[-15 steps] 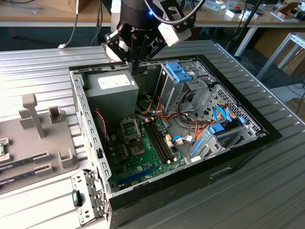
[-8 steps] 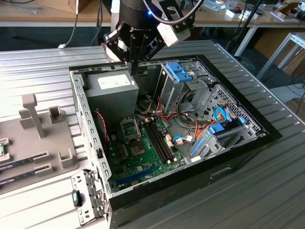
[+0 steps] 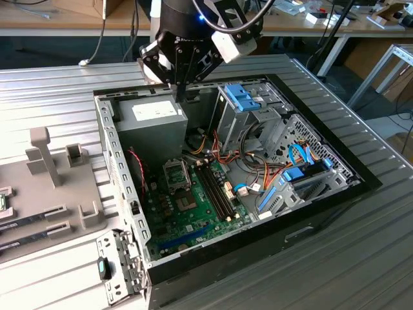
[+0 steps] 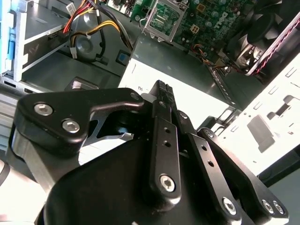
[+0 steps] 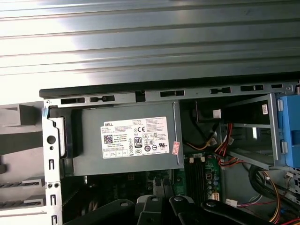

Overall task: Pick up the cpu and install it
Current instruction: 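Reach for the cpu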

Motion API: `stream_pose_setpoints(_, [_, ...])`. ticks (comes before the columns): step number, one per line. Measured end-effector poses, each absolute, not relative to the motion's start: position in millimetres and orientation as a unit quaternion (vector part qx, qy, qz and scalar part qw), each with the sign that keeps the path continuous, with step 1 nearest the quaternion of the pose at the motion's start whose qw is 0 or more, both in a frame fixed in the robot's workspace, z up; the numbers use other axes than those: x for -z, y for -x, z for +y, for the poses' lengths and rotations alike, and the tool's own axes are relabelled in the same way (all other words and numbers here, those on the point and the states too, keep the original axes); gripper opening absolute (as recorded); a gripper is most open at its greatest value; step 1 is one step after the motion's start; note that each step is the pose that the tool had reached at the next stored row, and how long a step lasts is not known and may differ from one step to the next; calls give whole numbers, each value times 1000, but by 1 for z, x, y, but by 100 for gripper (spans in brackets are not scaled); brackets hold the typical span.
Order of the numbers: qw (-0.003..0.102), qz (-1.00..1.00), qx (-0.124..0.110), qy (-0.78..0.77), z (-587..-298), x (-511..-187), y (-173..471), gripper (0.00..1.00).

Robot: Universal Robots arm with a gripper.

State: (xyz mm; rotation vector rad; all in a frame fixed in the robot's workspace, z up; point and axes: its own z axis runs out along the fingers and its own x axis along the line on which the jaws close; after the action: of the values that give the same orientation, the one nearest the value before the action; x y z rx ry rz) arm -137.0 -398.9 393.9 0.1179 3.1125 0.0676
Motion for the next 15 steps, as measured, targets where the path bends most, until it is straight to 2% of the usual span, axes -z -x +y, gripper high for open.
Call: stream_pose_setpoints(15, [13,999,-22,-38,-399,-394,141,11])
